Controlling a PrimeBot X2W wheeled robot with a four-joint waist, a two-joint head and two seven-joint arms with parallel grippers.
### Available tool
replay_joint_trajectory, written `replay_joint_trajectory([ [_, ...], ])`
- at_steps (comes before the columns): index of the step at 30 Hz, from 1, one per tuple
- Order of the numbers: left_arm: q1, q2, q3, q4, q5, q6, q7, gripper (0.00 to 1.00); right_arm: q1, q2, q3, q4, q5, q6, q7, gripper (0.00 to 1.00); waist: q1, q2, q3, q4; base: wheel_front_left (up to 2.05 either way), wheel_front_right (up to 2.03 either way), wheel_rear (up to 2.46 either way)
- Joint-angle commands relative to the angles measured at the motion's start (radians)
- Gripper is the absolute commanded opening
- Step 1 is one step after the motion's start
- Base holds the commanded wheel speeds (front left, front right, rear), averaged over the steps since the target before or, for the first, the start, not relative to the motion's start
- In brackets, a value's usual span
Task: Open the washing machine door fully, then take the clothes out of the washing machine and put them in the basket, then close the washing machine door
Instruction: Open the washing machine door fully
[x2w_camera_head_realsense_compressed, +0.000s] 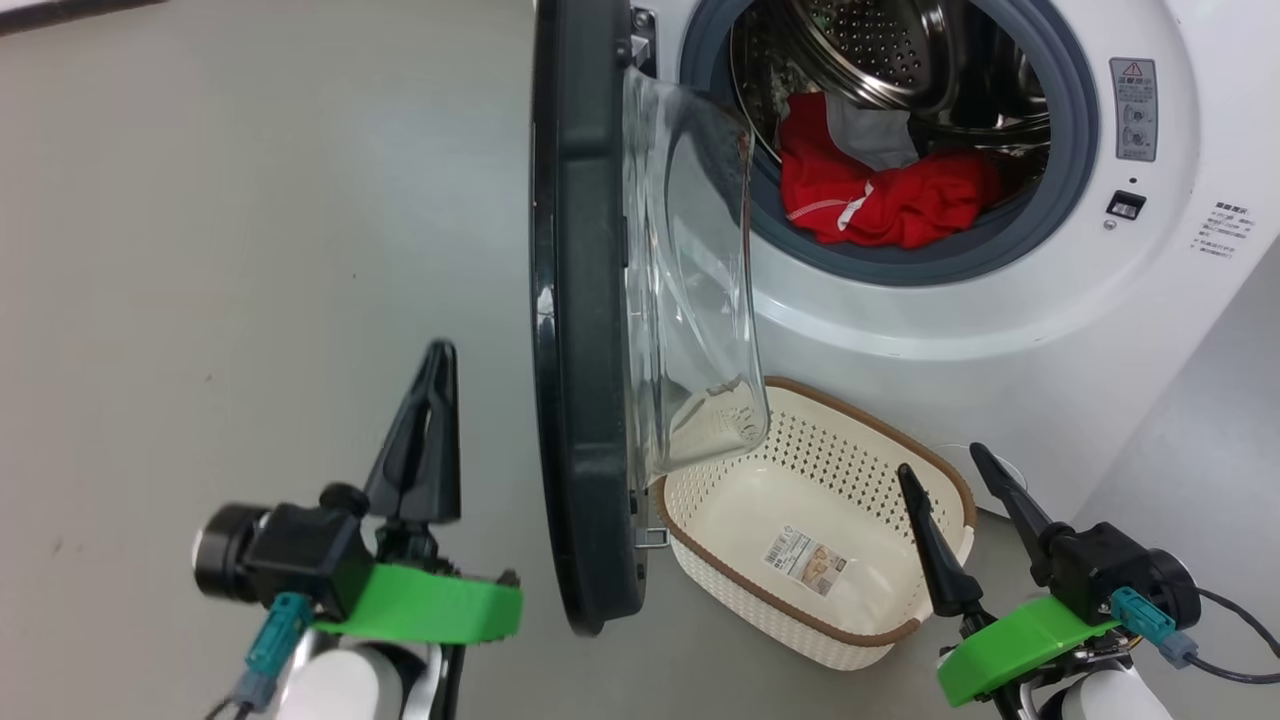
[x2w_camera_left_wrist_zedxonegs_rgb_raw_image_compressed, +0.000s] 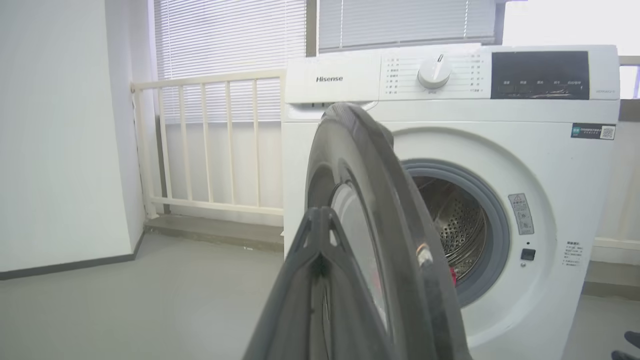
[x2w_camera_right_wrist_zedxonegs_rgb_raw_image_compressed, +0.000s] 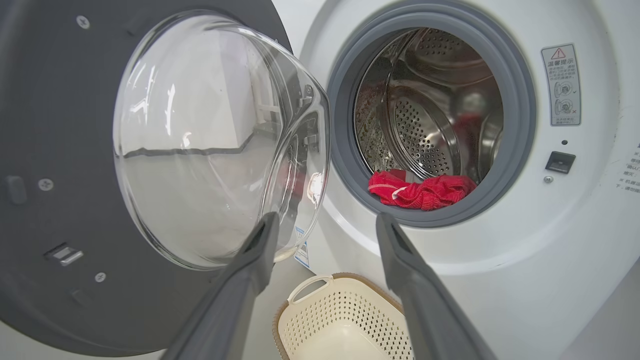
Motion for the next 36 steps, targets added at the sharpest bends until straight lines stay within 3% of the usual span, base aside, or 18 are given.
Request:
replay_joint_trajectory([
  [1,-0.064,0.017,0.025,-0.074,0.028,0.012,-0.008,0.0,-0.027,0.002,0.023,-0.018,0.009,0.005,-0.006,1.0,0.0,0.0,0.0,-0.003,0.0,0.0,0.0],
  [8,-0.104,0.012,-0.015,-0.184,0.037,0.012,0.01,0.0,-0.03,0.002,0.034,-0.013,0.015,0.005,-0.006,1.0,0.0,0.0,0.0,-0.015,0.0,0.0,0.0],
  [16,-0.115,0.004,-0.124,-0.231,0.025,-0.005,0.058,0.0,-0.038,0.002,0.04,0.001,0.01,0.005,-0.006,1.0,0.0,0.0,0.012,-0.031,0.0,0.0,0.0],
  [25,-0.073,-0.002,-0.265,-0.094,-0.025,-0.019,0.1,0.0,-0.046,0.002,0.034,0.0,0.001,0.005,-0.006,1.0,0.0,0.0,0.024,-0.038,0.0,0.0,0.0],
  [36,-0.081,-0.004,-0.27,0.056,-0.104,0.008,0.115,0.0,-0.052,0.002,0.056,0.008,0.01,0.005,-0.006,1.0,0.0,0.0,0.04,-0.029,0.0,0.0,0.0],
])
